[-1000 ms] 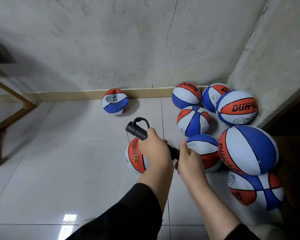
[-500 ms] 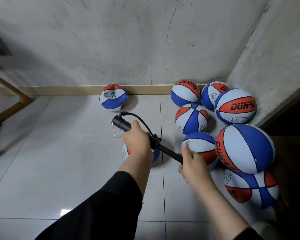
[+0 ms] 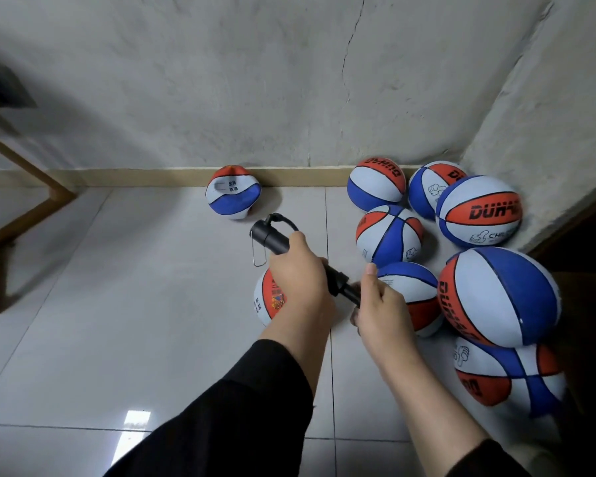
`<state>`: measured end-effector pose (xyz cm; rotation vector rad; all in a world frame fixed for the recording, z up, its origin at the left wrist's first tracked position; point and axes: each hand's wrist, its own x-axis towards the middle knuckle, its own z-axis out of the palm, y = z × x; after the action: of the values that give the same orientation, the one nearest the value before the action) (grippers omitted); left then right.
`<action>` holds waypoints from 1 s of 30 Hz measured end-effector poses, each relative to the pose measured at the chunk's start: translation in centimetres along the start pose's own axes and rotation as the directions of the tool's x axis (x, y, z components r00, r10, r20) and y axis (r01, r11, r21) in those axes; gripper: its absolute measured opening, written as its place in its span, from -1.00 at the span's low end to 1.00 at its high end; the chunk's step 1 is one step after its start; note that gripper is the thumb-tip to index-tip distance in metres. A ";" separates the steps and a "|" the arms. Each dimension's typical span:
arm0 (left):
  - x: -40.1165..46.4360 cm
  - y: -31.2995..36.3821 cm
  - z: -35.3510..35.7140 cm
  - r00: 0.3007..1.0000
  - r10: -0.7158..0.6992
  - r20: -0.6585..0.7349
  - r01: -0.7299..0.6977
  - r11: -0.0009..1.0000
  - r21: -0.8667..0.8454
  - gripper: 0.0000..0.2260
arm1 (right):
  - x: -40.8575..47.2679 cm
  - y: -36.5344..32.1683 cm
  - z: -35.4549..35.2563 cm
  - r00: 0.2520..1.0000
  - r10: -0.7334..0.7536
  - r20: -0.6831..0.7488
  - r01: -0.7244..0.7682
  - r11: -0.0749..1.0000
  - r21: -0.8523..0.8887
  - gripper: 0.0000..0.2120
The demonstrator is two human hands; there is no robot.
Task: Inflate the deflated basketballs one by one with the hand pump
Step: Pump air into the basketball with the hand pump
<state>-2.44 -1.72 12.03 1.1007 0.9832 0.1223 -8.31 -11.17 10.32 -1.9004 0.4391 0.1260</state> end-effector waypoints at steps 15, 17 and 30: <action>-1.3 -2.0 -0.4 0.998 -0.053 -0.028 0.054 0.997 0.047 -0.85 | 0.5 0.7 0.7 1.000 -0.002 -0.016 0.001 0.999 -0.042 -0.49; -1.1 -1.7 -0.5 0.999 -0.036 -0.020 0.038 0.996 0.081 -0.79 | 0.3 1.0 1.0 1.000 0.010 -0.010 -0.010 1.000 -0.013 -0.50; 0.5 -1.4 -1.4 0.999 0.012 -0.041 -0.008 0.997 0.073 -0.87 | -1.0 3.5 0.3 0.997 0.061 -0.046 -0.061 0.998 0.013 -0.41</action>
<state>-3.67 -1.23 10.51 1.1741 1.0263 0.1187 -10.45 -11.72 7.41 -1.8826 0.5284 0.1195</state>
